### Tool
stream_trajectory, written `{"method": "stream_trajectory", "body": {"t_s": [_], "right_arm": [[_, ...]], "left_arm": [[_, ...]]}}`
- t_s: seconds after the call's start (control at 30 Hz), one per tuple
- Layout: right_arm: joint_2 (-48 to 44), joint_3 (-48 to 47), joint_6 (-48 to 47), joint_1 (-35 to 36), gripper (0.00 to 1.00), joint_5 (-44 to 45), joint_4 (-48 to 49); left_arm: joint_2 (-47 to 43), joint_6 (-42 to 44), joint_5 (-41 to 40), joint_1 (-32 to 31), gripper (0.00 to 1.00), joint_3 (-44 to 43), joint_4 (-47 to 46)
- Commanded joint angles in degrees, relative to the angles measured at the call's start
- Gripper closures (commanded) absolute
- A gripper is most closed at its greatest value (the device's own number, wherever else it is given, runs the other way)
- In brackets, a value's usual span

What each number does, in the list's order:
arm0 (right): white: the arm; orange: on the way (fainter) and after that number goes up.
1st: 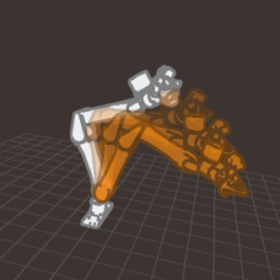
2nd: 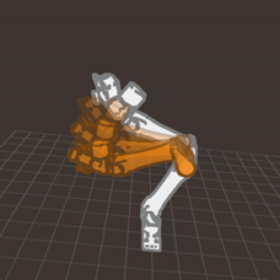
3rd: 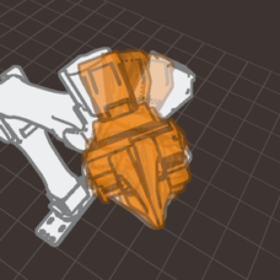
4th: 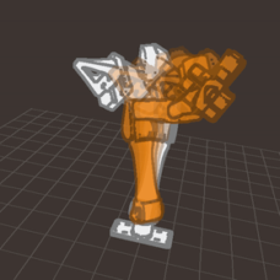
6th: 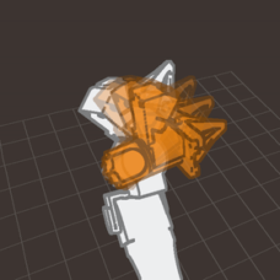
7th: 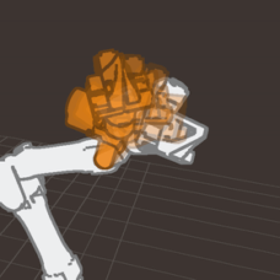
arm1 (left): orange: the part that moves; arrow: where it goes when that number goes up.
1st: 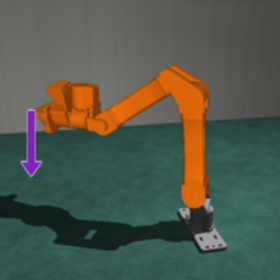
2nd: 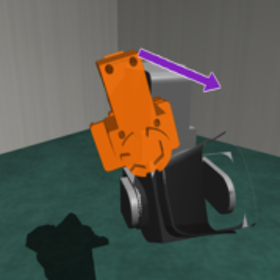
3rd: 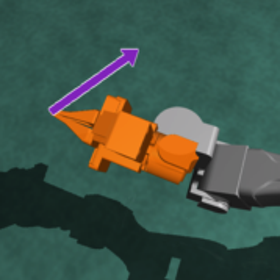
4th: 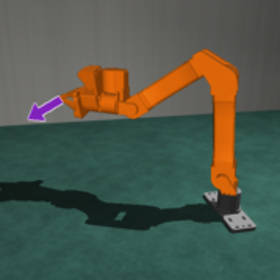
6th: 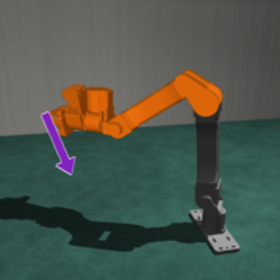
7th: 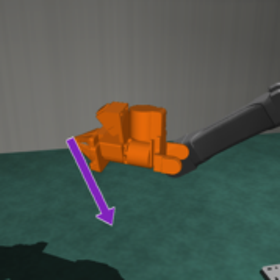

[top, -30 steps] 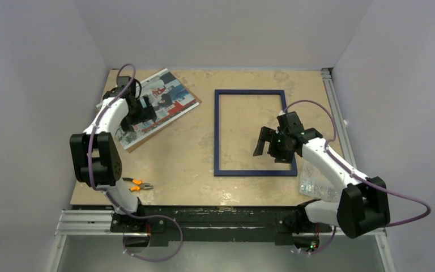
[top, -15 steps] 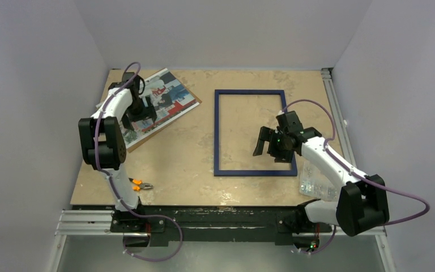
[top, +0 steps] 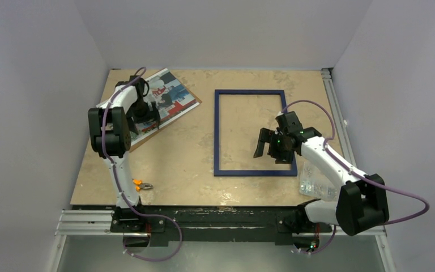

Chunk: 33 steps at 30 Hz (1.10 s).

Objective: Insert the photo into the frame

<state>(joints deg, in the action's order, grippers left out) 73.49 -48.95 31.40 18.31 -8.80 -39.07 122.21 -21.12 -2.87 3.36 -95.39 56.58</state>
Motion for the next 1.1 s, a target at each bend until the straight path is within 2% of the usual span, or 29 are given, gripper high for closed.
{"method": "stream_trajectory", "body": {"t_s": [0.0, 0.2, 0.63, 0.73, 0.83, 0.93, 1.07], "right_arm": [[-1.72, -1.43, -1.68, -0.20, 0.01, -0.55, -1.30], [-2.43, -0.89, -1.90, -0.17, 0.01, -0.91, -1.71], [-2.57, -1.21, -1.31, -0.18, 0.02, -2.37, -1.13], [-2.24, -1.53, -0.85, -0.15, 0.02, -3.21, -0.47], [-1.62, -2.11, -0.10, -0.07, 0.02, -4.79, 1.26], [0.12, -3.88, 0.93, 0.74, 0.02, -6.18, 3.03], [4.64, -8.74, 2.30, 3.93, 0.02, -6.67, 4.99]], "left_arm": [[1.98, 2.29, 1.85, 0.12, 0.06, -3.04, 3.39], [5.43, 4.10, 4.46, -1.93, 0.02, -5.27, 6.08], [6.17, 8.71, -2.67, -7.20, 0.00, -8.50, 13.00], [3.11, 8.78, -4.71, -8.75, 0.00, -7.19, 12.37], [-1.80, 8.82, -2.72, -9.45, 0.00, -5.11, 10.40], [-7.70, 9.23, 1.63, -9.68, 0.00, -2.41, 7.63], [-17.54, 9.65, 11.34, -9.68, 0.00, 4.11, 0.86]]}}
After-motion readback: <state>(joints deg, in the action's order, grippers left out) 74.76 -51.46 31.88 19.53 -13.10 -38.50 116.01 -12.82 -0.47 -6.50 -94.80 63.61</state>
